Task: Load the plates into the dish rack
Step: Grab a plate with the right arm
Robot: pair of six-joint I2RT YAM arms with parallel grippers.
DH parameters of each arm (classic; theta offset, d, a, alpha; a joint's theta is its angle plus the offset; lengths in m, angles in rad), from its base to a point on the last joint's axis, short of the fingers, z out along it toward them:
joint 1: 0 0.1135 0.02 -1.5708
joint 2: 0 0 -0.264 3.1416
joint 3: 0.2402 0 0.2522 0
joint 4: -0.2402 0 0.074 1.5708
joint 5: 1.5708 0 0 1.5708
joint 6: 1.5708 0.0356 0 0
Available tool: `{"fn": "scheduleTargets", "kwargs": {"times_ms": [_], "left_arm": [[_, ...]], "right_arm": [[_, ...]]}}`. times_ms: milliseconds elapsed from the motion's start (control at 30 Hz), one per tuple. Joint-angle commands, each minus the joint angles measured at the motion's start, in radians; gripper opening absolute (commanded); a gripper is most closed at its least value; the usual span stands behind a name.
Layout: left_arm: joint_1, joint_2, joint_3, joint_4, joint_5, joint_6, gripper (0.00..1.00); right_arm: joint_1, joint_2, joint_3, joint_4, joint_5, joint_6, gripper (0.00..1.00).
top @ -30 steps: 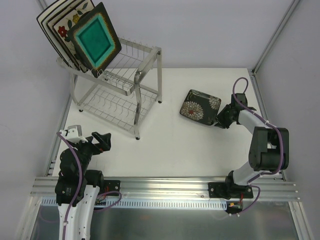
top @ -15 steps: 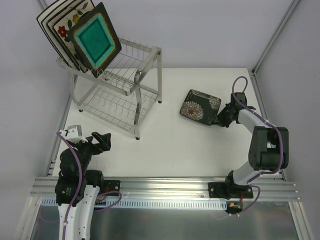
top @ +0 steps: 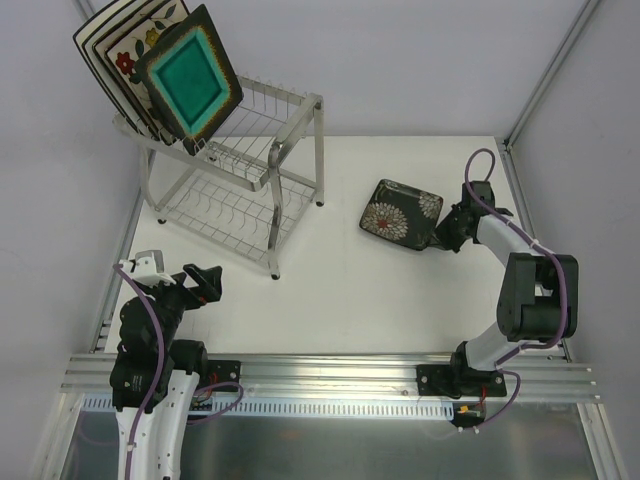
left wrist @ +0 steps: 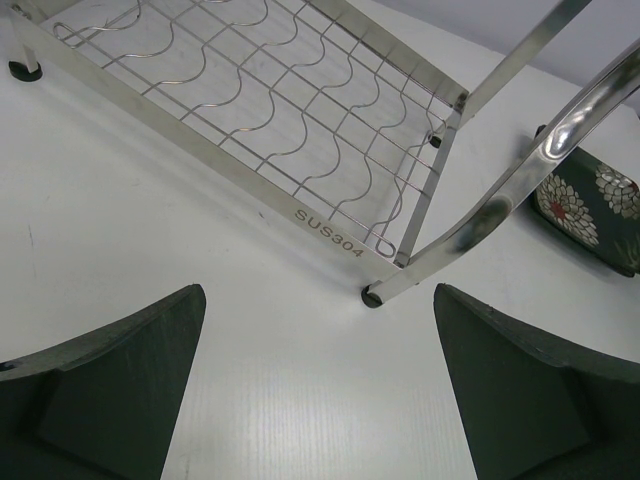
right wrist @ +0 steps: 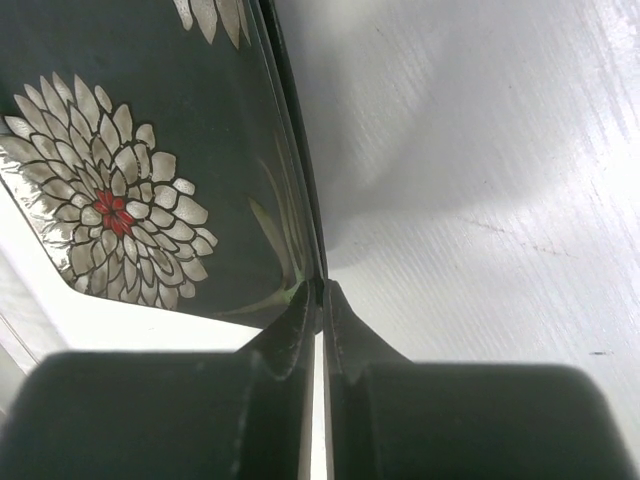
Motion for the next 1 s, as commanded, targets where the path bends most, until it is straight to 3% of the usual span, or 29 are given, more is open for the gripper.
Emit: {"fn": "scheduleTargets", "kwargs": {"times_ms": [0, 267, 567, 967], "left_arm": [[0.011, -0.142, 0.0, 0.015, 0.015, -0.01, 0.99], [0.011, -0.143, -0.001, 0.015, 0.017, -0.01, 0.99], [0.013, -0.143, 0.0, 0.017, 0.018, -0.009, 0.99], [0.013, -0.142, 0.0, 0.018, 0.022, -0.009, 0.99]], "right_arm": [[0.004, -0.066, 0.07, -0.049, 0.033, -0.015, 0.01], [-0.006, -0.151, 0.098, -0.13, 0.07, -0.031, 0.01], [-0.024, -0.228, 0.009, -0.138, 0.065, -0.023, 0.01], [-0.026, -0.243, -0.063, -0.09, 0.057, 0.005, 0.13]]}}
